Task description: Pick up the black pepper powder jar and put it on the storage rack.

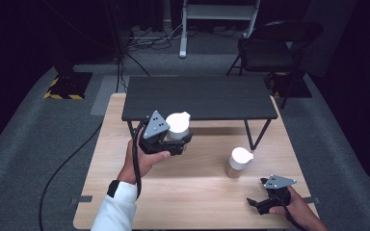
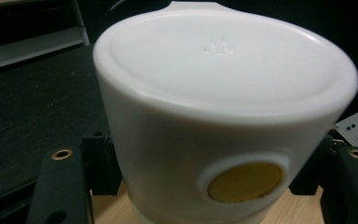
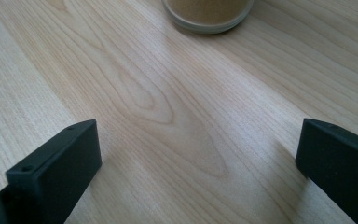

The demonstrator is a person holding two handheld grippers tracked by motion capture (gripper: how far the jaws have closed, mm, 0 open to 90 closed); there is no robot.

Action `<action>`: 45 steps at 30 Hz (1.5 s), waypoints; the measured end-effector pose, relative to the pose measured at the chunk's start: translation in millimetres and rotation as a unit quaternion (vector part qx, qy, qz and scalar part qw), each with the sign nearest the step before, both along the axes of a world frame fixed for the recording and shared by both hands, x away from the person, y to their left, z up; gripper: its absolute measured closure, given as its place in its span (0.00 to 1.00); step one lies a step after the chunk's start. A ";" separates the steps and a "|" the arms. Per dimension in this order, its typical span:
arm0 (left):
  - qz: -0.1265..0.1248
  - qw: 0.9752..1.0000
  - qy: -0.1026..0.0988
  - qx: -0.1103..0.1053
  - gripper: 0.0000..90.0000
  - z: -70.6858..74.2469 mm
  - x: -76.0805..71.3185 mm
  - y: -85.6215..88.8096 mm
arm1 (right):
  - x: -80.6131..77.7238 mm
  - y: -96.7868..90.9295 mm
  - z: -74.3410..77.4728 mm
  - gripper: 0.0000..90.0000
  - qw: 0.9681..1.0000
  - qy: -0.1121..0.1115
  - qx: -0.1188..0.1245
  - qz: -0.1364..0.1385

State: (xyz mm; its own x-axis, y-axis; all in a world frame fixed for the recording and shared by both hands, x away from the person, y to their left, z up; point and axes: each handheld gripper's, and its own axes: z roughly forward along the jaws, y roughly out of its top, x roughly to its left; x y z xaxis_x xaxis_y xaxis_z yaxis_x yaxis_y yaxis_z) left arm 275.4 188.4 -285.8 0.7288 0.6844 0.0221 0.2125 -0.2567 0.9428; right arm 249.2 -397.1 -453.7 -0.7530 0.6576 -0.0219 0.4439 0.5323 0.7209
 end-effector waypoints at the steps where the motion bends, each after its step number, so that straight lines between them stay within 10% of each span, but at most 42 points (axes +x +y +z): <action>1: 0.000 1.000 -0.001 0.001 0.33 1.8 1.6 -0.7 | 0.1 0.3 0.0 0.00 1.000 0.000 0.000 0.001; 45: 0.046 0.999 -0.006 -0.008 0.33 34.7 63.6 -30.4 | 0.0 0.5 -0.2 0.00 1.000 -0.001 0.000 0.002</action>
State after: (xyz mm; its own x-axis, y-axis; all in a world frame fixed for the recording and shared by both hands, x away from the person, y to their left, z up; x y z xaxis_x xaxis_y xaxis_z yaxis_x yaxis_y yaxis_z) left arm 338.9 158.0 -251.2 0.6625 0.7488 0.0200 0.2224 -0.2221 0.9493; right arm 249.2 -396.6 -453.9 -0.7560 0.6542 -0.0222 0.4406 0.5336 0.7219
